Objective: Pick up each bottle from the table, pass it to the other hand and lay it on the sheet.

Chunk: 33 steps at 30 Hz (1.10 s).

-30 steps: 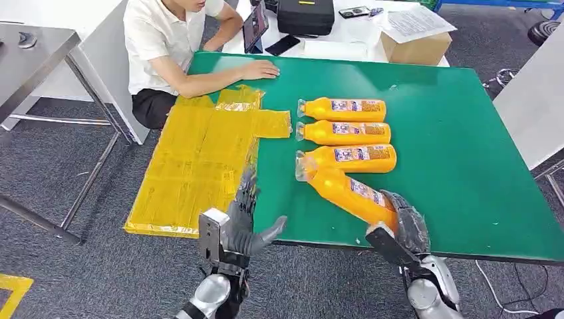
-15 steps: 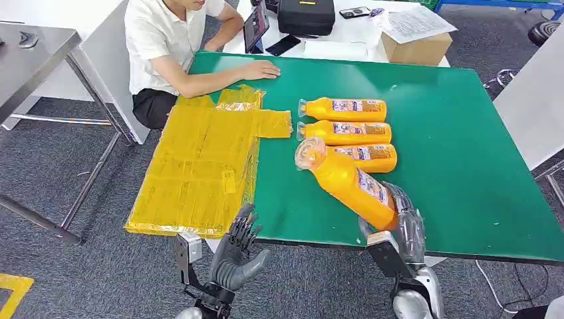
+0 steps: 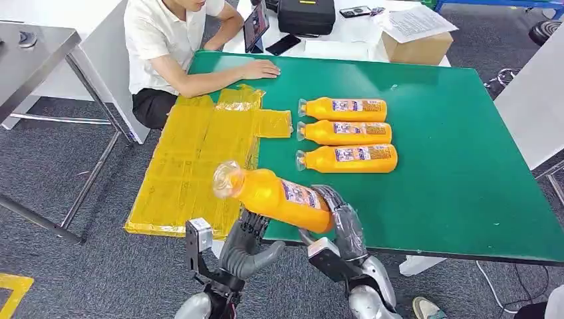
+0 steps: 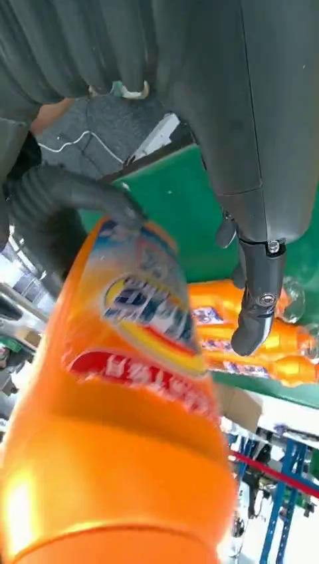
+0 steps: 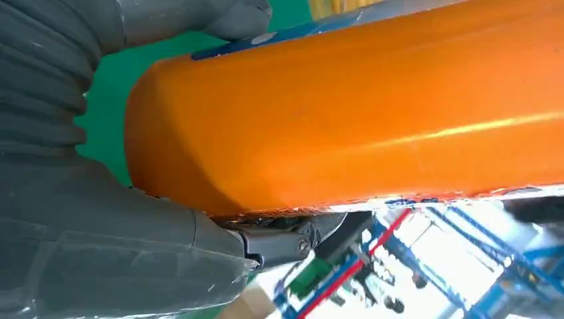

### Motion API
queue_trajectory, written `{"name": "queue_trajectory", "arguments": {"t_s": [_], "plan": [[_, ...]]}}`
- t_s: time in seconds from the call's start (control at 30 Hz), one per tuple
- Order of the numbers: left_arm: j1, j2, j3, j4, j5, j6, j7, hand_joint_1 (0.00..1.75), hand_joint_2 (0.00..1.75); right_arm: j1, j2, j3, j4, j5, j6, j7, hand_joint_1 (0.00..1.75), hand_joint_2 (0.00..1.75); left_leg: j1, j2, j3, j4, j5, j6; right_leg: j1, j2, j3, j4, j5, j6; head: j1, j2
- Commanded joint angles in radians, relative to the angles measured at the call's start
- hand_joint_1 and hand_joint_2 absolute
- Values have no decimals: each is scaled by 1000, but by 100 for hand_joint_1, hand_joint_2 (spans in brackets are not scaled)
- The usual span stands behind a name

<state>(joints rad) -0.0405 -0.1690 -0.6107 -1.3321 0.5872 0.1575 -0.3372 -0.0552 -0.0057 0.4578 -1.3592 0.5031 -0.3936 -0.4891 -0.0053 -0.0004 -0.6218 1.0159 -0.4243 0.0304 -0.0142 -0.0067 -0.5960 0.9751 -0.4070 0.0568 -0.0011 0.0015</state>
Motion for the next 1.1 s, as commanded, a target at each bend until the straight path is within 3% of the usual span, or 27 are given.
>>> {"name": "queue_trajectory", "arguments": {"t_s": [0.03,0.4,0.73,0.77,0.8,0.87,1.1], "plan": [[-78,-7,-8,27,-34,-3,-47,0,175,-99,33,119,188,-25,37,-2,175,175,1,3,8,-1,-3,-3,1,3,7,0,-2,-3,0,0],[-75,-2,-5,-3,-21,-36,-53,0,175,-125,58,127,246,-45,57,4,175,175,1,2,7,0,-3,-3,1,2,6,0,-2,-3,0,0],[-141,-35,17,128,-50,76,-67,0,175,-155,77,240,277,-38,57,-22,175,175,1,0,6,-1,-2,-3,1,0,5,0,-2,-3,0,0],[-146,-37,21,143,-43,77,-67,17,175,-158,79,248,275,-37,52,-22,175,175,1,1,5,-1,-1,-2,1,1,4,-1,-1,-2,0,0],[-151,-41,24,156,-41,81,-72,141,175,-162,78,257,273,-38,53,-20,175,175,1,1,3,-1,0,-1,1,1,2,-1,0,-1,0,0],[-160,-44,29,165,-35,82,-77,169,175,-165,77,270,269,-40,53,-20,175,175,1,2,6,-1,-1,-2,1,1,5,-1,-1,-2,0,0],[-161,-45,29,163,-35,82,-77,169,175,-164,75,271,269,-39,52,-20,175,175,1,0,6,-1,-2,-2,1,0,5,-1,-2,-2,0,0]]}}
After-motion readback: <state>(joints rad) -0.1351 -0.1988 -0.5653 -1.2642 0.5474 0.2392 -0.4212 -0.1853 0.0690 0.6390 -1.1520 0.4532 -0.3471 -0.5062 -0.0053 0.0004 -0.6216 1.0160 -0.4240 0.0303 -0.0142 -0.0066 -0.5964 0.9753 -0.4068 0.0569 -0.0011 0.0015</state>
